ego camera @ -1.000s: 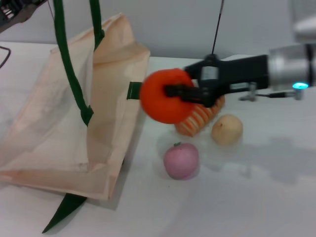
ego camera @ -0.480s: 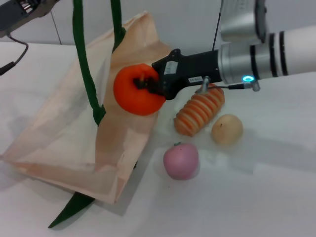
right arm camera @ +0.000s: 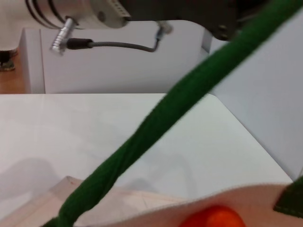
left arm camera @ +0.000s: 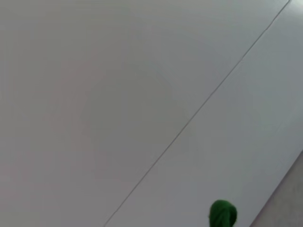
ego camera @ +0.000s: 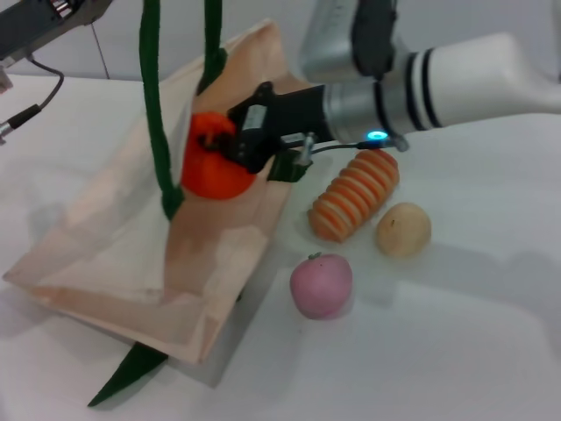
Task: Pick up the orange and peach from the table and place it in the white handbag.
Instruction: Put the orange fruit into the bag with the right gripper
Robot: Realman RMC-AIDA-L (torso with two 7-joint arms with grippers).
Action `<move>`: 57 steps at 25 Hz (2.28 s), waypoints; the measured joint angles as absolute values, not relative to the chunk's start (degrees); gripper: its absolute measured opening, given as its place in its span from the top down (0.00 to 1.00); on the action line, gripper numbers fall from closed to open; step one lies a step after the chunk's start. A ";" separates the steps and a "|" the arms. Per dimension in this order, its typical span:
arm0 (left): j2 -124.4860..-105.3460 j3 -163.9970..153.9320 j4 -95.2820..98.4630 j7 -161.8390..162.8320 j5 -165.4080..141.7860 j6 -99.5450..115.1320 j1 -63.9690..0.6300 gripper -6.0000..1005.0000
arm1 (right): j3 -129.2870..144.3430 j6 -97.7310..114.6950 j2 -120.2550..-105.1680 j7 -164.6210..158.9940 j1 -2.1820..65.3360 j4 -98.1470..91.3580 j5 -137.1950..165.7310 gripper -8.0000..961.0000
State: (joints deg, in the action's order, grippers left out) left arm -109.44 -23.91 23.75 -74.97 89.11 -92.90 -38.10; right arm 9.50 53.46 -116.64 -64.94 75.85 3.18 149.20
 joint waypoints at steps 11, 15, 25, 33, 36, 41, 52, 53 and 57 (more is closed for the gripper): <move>-109.58 -24.00 23.81 -74.91 88.98 -92.81 -39.57 0.87 | 8.29 41.75 -117.19 -60.27 79.27 8.65 149.14 0.92; -109.61 -24.00 23.79 -74.71 88.98 -93.11 -40.07 0.87 | 7.33 36.59 -117.24 -58.97 79.32 9.33 149.10 0.92; -109.87 -23.44 23.73 -74.53 89.48 -94.38 -40.79 0.87 | 4.93 33.69 -117.27 -52.49 79.05 11.82 149.08 0.93; -109.46 -23.11 21.29 -75.38 90.29 -93.24 -40.98 0.87 | -2.45 29.97 -117.79 -37.75 77.86 16.76 149.07 0.93; -109.21 -23.20 20.35 -75.96 90.72 -92.52 -40.97 0.87 | -3.73 29.65 -117.75 -35.17 77.18 17.39 149.07 0.93; -109.17 -23.13 20.02 -76.25 91.10 -92.18 -40.99 0.87 | -3.78 29.61 -117.79 -34.01 76.86 17.49 149.10 0.93; -109.15 -23.11 19.94 -76.46 91.23 -90.31 -39.74 0.87 | -3.78 29.80 -117.70 -27.96 76.10 19.90 149.33 0.81; -109.15 -23.11 19.93 -76.49 91.24 -90.12 -39.61 0.87 | -3.80 29.72 -117.69 -27.53 75.97 20.14 149.33 0.77; -109.15 -23.09 19.93 -76.53 91.24 -89.67 -39.01 0.87 | -3.85 29.75 -117.59 -27.00 75.61 20.50 149.33 0.58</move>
State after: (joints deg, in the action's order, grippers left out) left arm -109.15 -23.09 19.93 -76.53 91.24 -89.67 -39.01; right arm -3.85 29.75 -117.59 -27.00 75.61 20.50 149.33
